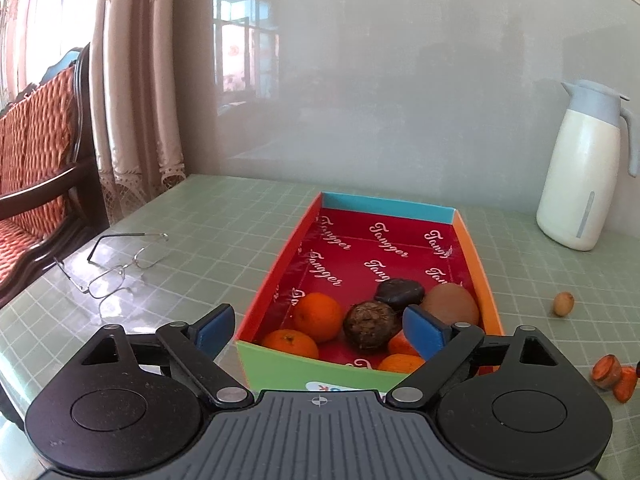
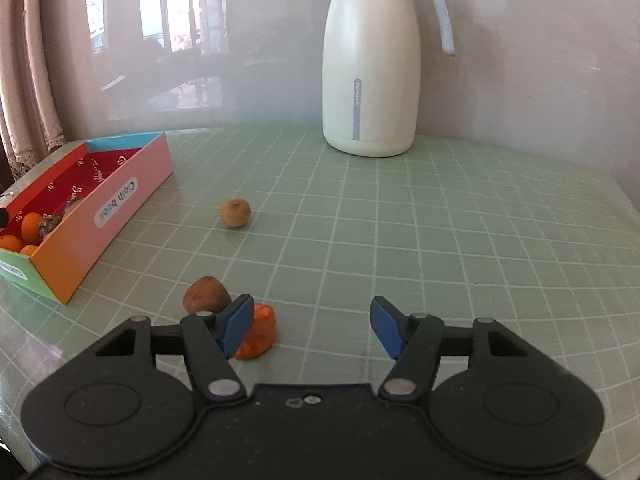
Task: Organize fruits
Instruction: 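Move the right gripper to another orange chunk and grasp it, then carry the orange chunk with the right gripper into the box, release, then withdraw the open right gripper and move the left gripper toward the brown fruit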
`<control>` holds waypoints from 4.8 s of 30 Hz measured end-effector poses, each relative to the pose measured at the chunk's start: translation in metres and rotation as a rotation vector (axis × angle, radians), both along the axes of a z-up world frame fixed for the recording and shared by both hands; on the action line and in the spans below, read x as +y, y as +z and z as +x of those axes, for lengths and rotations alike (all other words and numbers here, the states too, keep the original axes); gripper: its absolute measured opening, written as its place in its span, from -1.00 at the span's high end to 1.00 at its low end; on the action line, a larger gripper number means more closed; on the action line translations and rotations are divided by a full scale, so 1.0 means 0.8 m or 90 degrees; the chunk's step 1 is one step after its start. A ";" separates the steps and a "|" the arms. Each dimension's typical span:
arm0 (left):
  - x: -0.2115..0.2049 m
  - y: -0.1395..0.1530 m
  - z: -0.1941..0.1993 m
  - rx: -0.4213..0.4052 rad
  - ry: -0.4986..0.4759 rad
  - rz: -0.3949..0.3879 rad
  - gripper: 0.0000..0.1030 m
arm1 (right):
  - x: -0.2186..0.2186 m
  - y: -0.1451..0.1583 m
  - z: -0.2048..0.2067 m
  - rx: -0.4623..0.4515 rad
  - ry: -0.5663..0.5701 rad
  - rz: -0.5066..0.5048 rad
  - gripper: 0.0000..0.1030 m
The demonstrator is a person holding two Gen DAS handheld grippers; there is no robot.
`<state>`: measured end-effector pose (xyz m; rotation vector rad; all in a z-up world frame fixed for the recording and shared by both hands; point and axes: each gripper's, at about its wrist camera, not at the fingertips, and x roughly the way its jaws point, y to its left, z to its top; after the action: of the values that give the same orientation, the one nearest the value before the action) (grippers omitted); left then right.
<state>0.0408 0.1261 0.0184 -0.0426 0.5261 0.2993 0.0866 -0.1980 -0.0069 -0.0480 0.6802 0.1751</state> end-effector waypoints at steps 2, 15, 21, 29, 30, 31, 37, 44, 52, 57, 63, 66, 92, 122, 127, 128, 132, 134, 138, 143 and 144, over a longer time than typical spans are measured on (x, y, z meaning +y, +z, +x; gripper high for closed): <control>-0.003 -0.001 0.001 0.001 -0.004 0.003 -0.76 | 0.002 0.000 0.000 -0.004 0.001 0.002 -0.18; -0.009 0.001 0.003 0.004 -0.009 0.004 -0.76 | 0.028 -0.014 -0.001 0.016 0.040 -0.023 -0.11; -0.008 0.000 0.005 0.007 -0.013 0.005 -0.77 | 0.042 -0.027 0.004 0.026 0.032 -0.032 -0.20; -0.002 0.000 0.005 0.005 -0.008 0.000 -0.77 | 0.047 -0.024 0.006 0.013 0.037 -0.036 0.41; -0.001 0.000 0.004 0.003 -0.007 -0.001 -0.77 | 0.046 -0.023 0.007 0.012 0.035 -0.037 0.41; 0.000 0.000 0.004 0.001 -0.006 -0.001 -0.77 | 0.044 -0.021 0.006 0.007 0.032 -0.037 0.41; 0.004 -0.001 0.003 0.003 -0.001 -0.002 -0.77 | 0.040 -0.002 0.004 -0.023 0.024 -0.012 0.41; 0.027 -0.004 -0.003 0.008 0.018 0.002 -0.77 | 0.069 0.009 0.008 -0.044 0.053 0.006 0.41; 0.066 -0.009 -0.018 0.007 0.053 -0.008 -0.77 | 0.118 0.019 0.011 -0.060 0.101 0.028 0.41; 0.082 -0.010 -0.027 -0.002 0.071 -0.015 -0.79 | 0.149 0.028 0.012 -0.075 0.133 0.044 0.41; 0.092 -0.009 -0.032 -0.005 0.084 -0.007 -0.79 | 0.175 0.035 0.009 -0.089 0.160 0.059 0.41; 0.098 -0.010 -0.034 0.000 0.090 -0.004 -0.80 | 0.183 0.036 0.009 -0.091 0.167 0.065 0.41; 0.121 -0.016 -0.041 0.005 0.150 -0.001 -1.00 | 0.252 0.034 0.004 -0.105 0.236 0.062 0.41; 0.096 -0.009 -0.034 -0.015 0.130 -0.008 -1.00 | 0.162 0.048 0.022 -0.112 0.122 0.119 0.18; 0.082 -0.007 -0.030 -0.019 0.117 -0.010 -1.00 | 0.118 0.051 0.024 -0.110 0.078 0.126 0.15; 0.079 -0.006 -0.030 -0.020 0.114 -0.009 -1.00 | 0.112 0.052 0.023 -0.113 0.071 0.125 0.14; 0.063 -0.003 -0.026 -0.025 0.103 -0.006 -1.00 | 0.085 0.056 0.021 -0.123 0.047 0.122 0.12; 0.055 -0.002 -0.024 -0.026 0.095 -0.003 -1.00 | 0.070 0.057 0.019 -0.126 0.035 0.120 0.12; 0.037 0.000 -0.020 -0.027 0.080 0.001 -1.00 | 0.041 0.059 0.016 -0.131 0.009 0.117 0.10; 0.009 0.002 -0.011 -0.026 0.052 0.007 -1.00 | 0.003 0.058 0.011 -0.134 -0.024 0.108 0.07; 0.002 0.003 -0.009 -0.026 0.046 0.007 -1.00 | -0.003 0.058 0.009 -0.135 -0.031 0.107 0.07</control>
<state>0.0337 0.1281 0.0208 -0.0573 0.4829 0.3712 0.0941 -0.2007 0.0393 0.1093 0.4532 0.1770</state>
